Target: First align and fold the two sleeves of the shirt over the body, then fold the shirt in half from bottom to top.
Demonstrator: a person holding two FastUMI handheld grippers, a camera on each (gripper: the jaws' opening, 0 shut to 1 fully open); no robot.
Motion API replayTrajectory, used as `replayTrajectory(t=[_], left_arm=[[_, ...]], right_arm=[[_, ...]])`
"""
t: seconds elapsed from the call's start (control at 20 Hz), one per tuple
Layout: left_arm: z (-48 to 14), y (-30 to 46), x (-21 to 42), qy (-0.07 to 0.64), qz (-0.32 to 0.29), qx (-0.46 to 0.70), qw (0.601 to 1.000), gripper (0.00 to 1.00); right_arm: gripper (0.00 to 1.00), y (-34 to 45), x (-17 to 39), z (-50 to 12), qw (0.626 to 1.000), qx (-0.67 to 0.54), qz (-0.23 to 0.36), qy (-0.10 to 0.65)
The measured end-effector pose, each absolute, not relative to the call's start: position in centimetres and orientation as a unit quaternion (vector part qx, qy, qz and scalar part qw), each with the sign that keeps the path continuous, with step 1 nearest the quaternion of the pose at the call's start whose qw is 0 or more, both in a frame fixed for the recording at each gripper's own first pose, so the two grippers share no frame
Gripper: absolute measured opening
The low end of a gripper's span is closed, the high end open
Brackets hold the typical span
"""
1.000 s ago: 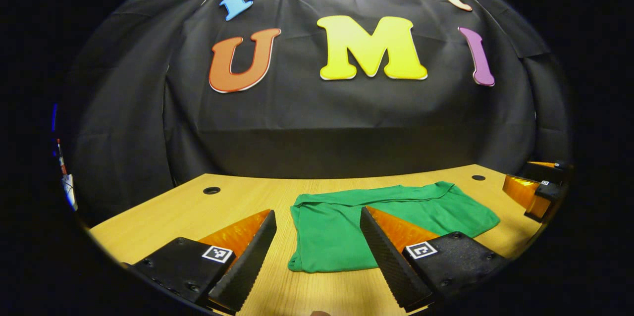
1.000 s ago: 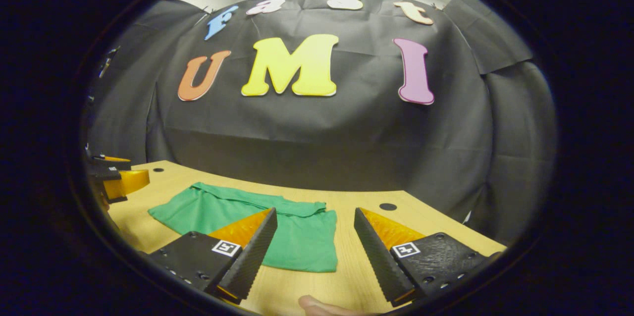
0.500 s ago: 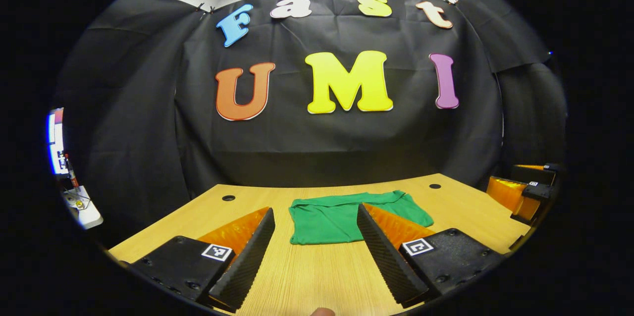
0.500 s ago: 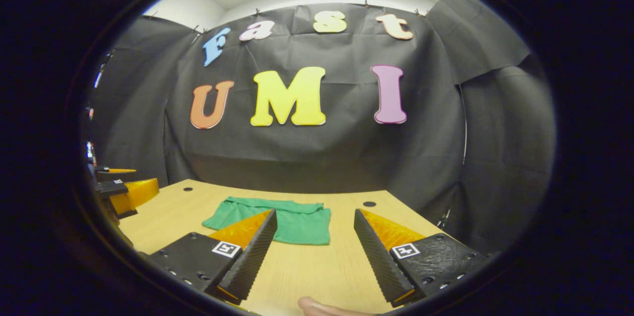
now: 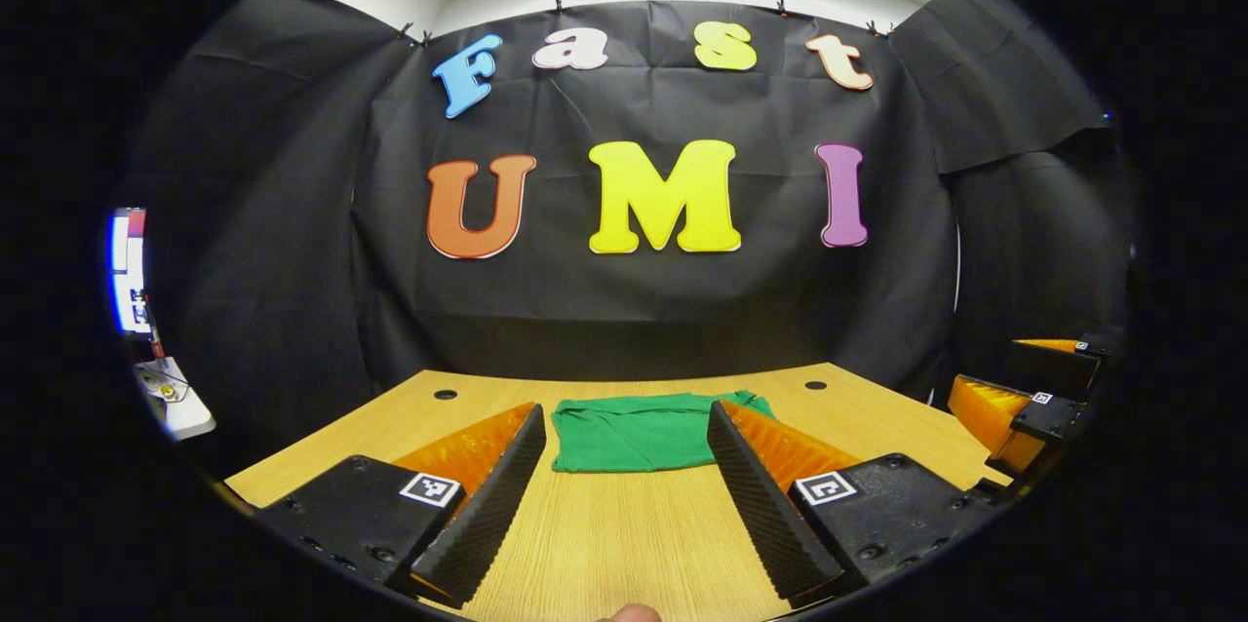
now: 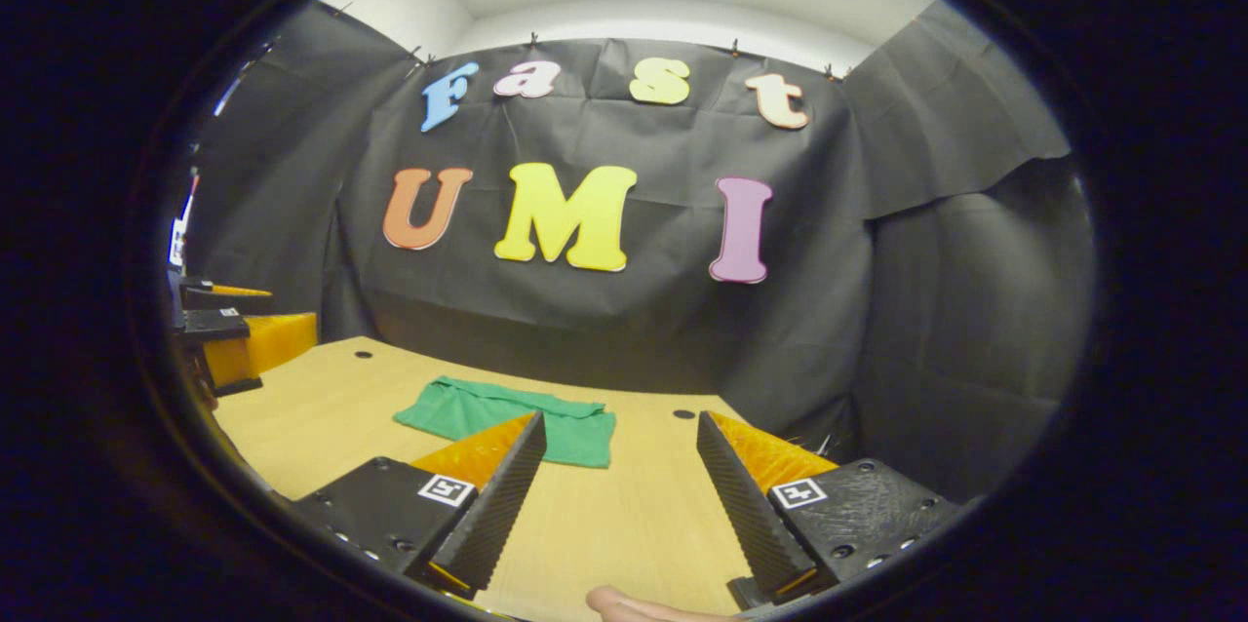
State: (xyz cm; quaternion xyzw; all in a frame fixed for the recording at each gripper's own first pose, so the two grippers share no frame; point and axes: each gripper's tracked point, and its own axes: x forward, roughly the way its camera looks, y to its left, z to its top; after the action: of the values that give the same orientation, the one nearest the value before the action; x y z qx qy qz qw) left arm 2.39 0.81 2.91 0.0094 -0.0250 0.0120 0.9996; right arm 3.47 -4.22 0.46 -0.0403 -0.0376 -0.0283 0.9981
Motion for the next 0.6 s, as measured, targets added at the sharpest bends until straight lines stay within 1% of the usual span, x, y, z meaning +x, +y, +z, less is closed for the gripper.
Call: replayTrajectory(t=[0.15,0.25,0.3,0.35,0.5,0.6], left_arm=[[2.0,0.4,3.3,-0.017,0.013,-0.013,1.000,1.00],[1.6,0.5,3.8,-0.017,0.018,-0.022,0.999,1.00],[1.6,0.6,4.0,-0.019,0.021,-0.024,0.999,1.00],[1.6,0.5,4.3,-0.019,0.023,-0.021,0.999,1.00],[0.8,0.0,4.4,-0.012,0.020,-0.007,1.000,1.00],[0.9,-0.4,4.5,-0.015,0.016,-0.002,1.000,1.00]], right_arm=[[0.95,-3.2,3.4,-0.1,0.998,-0.041,-0.007,-0.049],[0.95,-3.9,4.0,-0.8,0.998,-0.038,-0.003,-0.045],[0.97,-4.1,4.3,-1.2,0.999,-0.038,-0.001,-0.038],[0.95,-4.3,4.5,-1.3,0.999,-0.032,0.000,-0.035],[0.97,-4.7,4.7,-1.4,1.000,-0.014,0.003,-0.026],[0.95,-5.0,4.7,-1.3,1.000,-0.015,-0.001,-0.027]])
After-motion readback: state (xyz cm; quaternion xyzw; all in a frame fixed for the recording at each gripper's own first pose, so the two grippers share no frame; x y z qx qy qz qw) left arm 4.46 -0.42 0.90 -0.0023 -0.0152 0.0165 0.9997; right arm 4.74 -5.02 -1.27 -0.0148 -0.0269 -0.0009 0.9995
